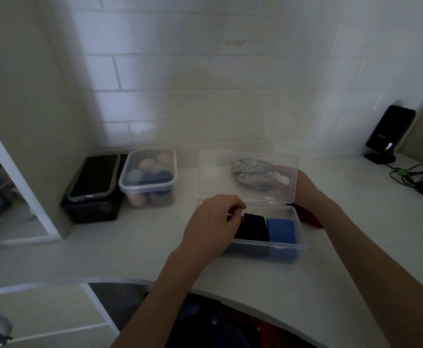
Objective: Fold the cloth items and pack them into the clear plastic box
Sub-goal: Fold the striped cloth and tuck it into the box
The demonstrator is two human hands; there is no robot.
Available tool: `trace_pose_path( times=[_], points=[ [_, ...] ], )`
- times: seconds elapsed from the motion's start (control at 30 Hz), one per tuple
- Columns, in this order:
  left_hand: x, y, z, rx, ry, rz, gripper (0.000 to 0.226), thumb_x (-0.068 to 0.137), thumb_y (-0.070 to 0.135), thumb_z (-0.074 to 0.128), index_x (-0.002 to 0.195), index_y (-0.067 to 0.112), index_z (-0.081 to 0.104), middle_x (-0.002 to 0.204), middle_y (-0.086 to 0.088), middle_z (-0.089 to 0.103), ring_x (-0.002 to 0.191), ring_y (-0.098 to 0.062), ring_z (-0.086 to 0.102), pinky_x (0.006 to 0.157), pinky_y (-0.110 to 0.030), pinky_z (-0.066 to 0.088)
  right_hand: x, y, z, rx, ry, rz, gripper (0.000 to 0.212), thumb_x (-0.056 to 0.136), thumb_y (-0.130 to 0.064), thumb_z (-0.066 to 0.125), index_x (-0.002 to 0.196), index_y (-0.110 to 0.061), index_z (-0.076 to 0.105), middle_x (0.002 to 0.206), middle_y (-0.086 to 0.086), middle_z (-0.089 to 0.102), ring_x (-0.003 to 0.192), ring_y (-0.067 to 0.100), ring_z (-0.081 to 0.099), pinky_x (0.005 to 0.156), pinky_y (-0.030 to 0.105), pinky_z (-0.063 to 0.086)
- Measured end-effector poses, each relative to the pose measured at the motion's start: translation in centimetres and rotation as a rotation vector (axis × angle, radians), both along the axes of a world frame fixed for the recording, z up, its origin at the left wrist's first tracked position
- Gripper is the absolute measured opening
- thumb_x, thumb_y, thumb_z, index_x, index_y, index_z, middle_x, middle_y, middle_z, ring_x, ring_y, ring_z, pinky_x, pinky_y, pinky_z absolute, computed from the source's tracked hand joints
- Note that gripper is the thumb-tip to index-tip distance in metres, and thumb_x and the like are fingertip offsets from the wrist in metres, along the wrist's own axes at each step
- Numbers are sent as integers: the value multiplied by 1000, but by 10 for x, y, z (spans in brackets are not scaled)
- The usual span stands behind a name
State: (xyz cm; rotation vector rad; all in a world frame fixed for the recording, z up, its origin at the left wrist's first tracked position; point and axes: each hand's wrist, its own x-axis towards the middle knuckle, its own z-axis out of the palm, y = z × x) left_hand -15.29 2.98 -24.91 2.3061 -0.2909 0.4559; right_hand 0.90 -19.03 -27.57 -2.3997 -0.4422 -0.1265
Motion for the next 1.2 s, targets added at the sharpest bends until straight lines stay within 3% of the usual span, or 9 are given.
trace_pose_path(
  times=[0.1, 0.17, 0.23, 0.33, 0.43, 0.57, 0.67, 0.97, 1.2],
  points=[
    [1, -2, -2, 21, 17, -10, 19, 88, 15, 53, 101, 18, 66, 101, 2, 67, 87, -7, 58, 83, -19, 48, 98, -49, -71, -253, 30, -110, 89, 54, -81, 62, 123, -24, 54, 126, 10, 60, 107, 28, 61, 93, 43, 51],
    [2, -3, -2, 21, 19, 4, 20, 88, 14, 52, 102, 18, 66, 102, 1, 67, 90, -9, 59, 85, -23, 50, 95, -32, -75, -297, 175, -32, 79, 70, -65, 64, 132, -18, 49, 132, 13, 53, 114, 34, 54, 99, 49, 45],
    [4, -4, -3, 21, 23, 22, 20, 87, 14, 52, 102, 18, 65, 102, 1, 66, 92, -10, 59, 85, -26, 50, 33, 3, -20, -355, 57, -120, 58, 83, -39, 61, 133, -12, 49, 135, 17, 50, 118, 35, 51, 102, 49, 41],
    [4, -4, -3, 33, 50, 36, 21, 88, 17, 52, 104, 20, 64, 104, 2, 65, 96, -11, 59, 87, -29, 50, 4, 8, 18, 2, -29, -184, 25, 88, -12, 57, 108, 3, 60, 109, 21, 62, 101, 36, 59, 88, 41, 47],
    [4, -6, -3, 36, 45, 33, 21, 88, 16, 52, 104, 21, 63, 105, 3, 66, 97, -10, 58, 87, -29, 50, -9, 0, 49, 396, -82, -284, 30, 93, -23, 50, 90, 6, 58, 87, 21, 62, 72, 24, 54, 66, 32, 44],
    [4, -10, -3, 30, 41, 33, 21, 87, 15, 53, 105, 21, 63, 105, 4, 65, 96, -9, 58, 86, -27, 50, -39, 3, 83, 592, -170, -235, 30, 96, -27, 44, 96, -2, 61, 88, 12, 65, 75, 18, 59, 71, 30, 48],
    [4, -14, -2, 24, 47, 14, 22, 87, 19, 54, 107, 25, 61, 105, 6, 65, 97, -10, 57, 86, -31, 50, -63, 13, 99, 668, -216, -155, 23, 98, -26, 44, 85, -12, 57, 62, -3, 56, 54, 3, 50, 56, 19, 44],
    [8, -30, 7, -144, 112, -54, 30, 85, 30, 62, 113, 22, 53, 111, 6, 58, 98, -9, 55, 83, -24, 45, -124, 38, 125, 304, -430, 72, 28, 94, -20, 51, 78, 2, 60, 57, 3, 49, 50, 3, 42, 50, 15, 30],
    [9, -31, 6, -174, 161, -71, 32, 84, 28, 63, 113, 20, 52, 113, 4, 58, 96, -10, 56, 80, -23, 45, -156, 54, 143, 426, -506, 248, 25, 94, -14, 48, 84, 6, 60, 69, 11, 60, 61, 7, 52, 59, 17, 40]
  ],
)
